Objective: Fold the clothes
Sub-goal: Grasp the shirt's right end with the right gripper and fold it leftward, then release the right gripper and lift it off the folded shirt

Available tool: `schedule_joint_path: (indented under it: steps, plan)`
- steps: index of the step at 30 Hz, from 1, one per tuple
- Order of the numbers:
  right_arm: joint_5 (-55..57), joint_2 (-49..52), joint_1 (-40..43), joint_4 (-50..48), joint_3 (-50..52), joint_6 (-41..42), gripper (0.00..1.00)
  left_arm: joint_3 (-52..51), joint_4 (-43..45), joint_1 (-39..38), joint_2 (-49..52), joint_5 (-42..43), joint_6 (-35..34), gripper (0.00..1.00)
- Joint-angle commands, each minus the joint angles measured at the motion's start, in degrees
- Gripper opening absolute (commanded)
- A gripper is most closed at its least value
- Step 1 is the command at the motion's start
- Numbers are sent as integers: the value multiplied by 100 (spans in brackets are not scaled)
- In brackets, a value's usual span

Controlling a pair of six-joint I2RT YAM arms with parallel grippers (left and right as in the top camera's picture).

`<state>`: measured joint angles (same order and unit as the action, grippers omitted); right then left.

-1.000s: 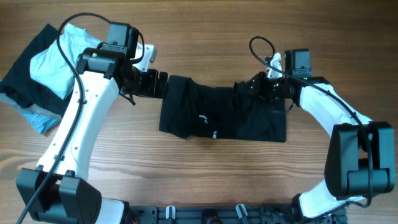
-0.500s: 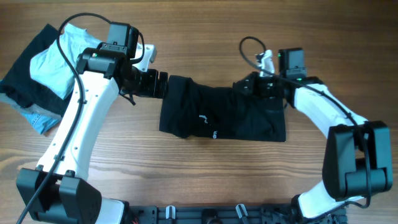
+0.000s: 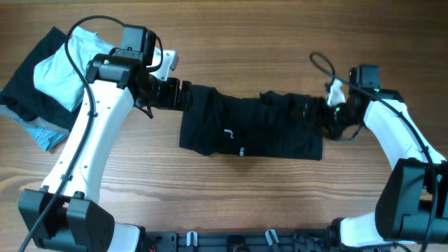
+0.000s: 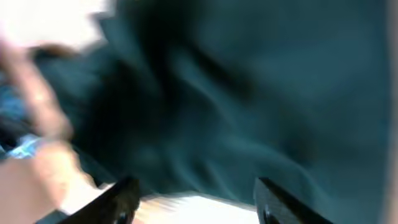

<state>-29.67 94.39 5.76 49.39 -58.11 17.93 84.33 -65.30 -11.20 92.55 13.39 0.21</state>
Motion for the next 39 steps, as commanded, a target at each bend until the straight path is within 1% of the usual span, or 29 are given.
schedule_joint_path:
  steps: [1,2,4,5,7,8,9,10,13,14,15,17,19,21,22,23,24,25,26,29,30,32,33,34,36,38,39]
  plan:
    - [2122,0,-55,452,251,892,78,15,17,22,-105,116,87,96]
    - [2006,0,-55,310,372,625,79,15,20,22,-105,116,87,96]
    - [1659,0,-55,87,581,291,75,15,17,22,-105,116,90,97]
    - [1639,0,-55,26,708,315,70,15,20,22,-105,116,90,97]
    - [2015,2,-44,-72,907,507,40,15,20,22,-105,116,90,97]
    - [2496,2,-22,-79,997,898,11,15,22,22,-105,114,90,97]
    - [2894,2,24,-103,1054,1132,4,15,31,22,-105,114,90,98]
    - [3241,2,155,-179,1078,1309,4,15,37,22,-105,114,90,98]
    - [3287,0,678,-339,911,1353,4,15,39,22,-105,114,90,98]
    - [3241,-2,828,-328,820,1327,4,15,39,22,-103,114,92,98]
    - [3047,-13,984,-321,693,1001,6,15,39,22,-105,114,92,98]
    - [2542,-50,1139,-223,442,365,34,15,37,22,-105,114,90,99]
    - [1816,-133,1154,57,79,-306,44,15,37,22,-105,114,90,100]
    - [914,-317,1119,214,-179,-817,43,15,37,22,-103,114,90,100]
    - [385,-452,1102,197,-214,-1027,39,15,37,22,-105,114,90,100]
    - [-11,-575,1097,127,-216,-1025,32,15,35,22,-103,114,90,100]
    - [-258,-647,1078,37,-216,-890,20,15,37,22,-103,114,90,100]
    - [-304,-656,1021,-33,-216,-623,13,15,39,22,-103,114,90,100]
    - [-297,-634,931,-90,-186,-501,9,15,44,22,-98,114,90,100]
    - [-192,-448,448,-448,181,-177,9,13,66,22,-92,114,90,100]
    - [-203,-356,212,-680,363,-79,9,13,74,22,-92,114,87,100]
    - [-452,-181,-245,-1246,671,-138,11,13,79,22,-92,116,83,100]
    - [-629,-72,-566,-1685,850,-190,11,13,76,22,-92,122,81,100]
    - [-619,13,-769,-1932,938,-153,13,13,76,22,-92,138,63,100]
    - [-450,238,-1178,-2398,1088,-13,19,13,76,22,-92,181,63,100]
    - [46,555,-1447,-2649,1182,501,19,13,76,22,-92,181,63,100]
    - [127,717,-1515,-2732,1189,535,19,13,76,22,-92,199,63,100]
